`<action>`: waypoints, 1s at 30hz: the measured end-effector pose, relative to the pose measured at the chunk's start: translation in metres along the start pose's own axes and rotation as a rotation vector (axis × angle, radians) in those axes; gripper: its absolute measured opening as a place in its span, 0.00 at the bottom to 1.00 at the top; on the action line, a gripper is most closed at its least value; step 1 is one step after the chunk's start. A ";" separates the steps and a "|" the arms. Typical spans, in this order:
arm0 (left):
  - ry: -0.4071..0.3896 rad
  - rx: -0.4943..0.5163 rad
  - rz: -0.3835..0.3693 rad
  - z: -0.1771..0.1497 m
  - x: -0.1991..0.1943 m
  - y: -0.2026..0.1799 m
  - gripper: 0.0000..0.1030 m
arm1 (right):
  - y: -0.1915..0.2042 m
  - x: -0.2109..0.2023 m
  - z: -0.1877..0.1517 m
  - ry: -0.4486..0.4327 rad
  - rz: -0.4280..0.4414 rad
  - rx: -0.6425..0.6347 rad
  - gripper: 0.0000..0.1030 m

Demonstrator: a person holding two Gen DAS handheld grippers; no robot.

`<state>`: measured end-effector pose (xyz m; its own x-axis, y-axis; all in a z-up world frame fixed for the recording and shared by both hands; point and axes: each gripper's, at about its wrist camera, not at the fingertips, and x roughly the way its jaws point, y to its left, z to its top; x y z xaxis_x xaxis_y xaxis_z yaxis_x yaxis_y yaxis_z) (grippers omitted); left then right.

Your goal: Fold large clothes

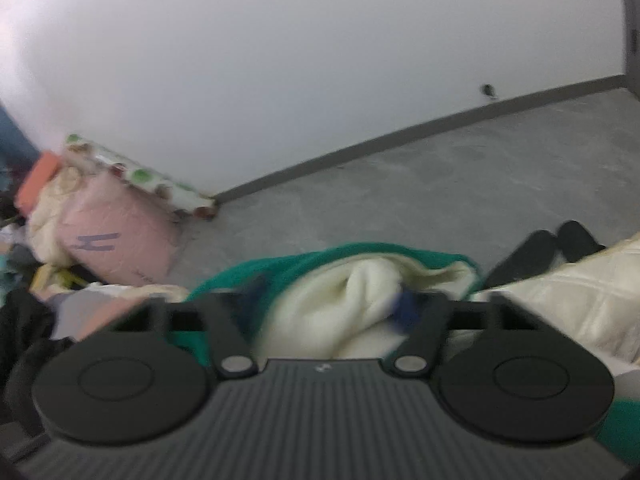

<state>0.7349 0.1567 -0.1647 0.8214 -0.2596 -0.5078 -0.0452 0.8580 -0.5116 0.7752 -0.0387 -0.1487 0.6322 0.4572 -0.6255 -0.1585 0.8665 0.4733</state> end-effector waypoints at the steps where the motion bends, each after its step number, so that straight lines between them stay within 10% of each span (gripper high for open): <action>1: -0.002 0.020 0.002 0.003 -0.006 -0.002 0.18 | 0.007 -0.002 0.001 -0.014 -0.017 -0.025 0.31; 8: -0.082 0.117 -0.021 0.019 -0.076 -0.031 0.05 | 0.041 -0.065 -0.001 -0.168 -0.025 -0.174 0.18; 20: -0.166 0.247 -0.076 -0.044 -0.287 -0.117 0.03 | 0.096 -0.306 -0.126 -0.505 0.034 -0.449 0.17; 30: -0.090 0.159 -0.027 -0.183 -0.411 -0.108 0.03 | 0.099 -0.397 -0.287 -0.412 0.010 -0.537 0.17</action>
<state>0.2985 0.0894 -0.0272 0.8688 -0.2489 -0.4280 0.0622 0.9125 -0.4044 0.2910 -0.0771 -0.0310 0.8491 0.4447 -0.2850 -0.4537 0.8904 0.0375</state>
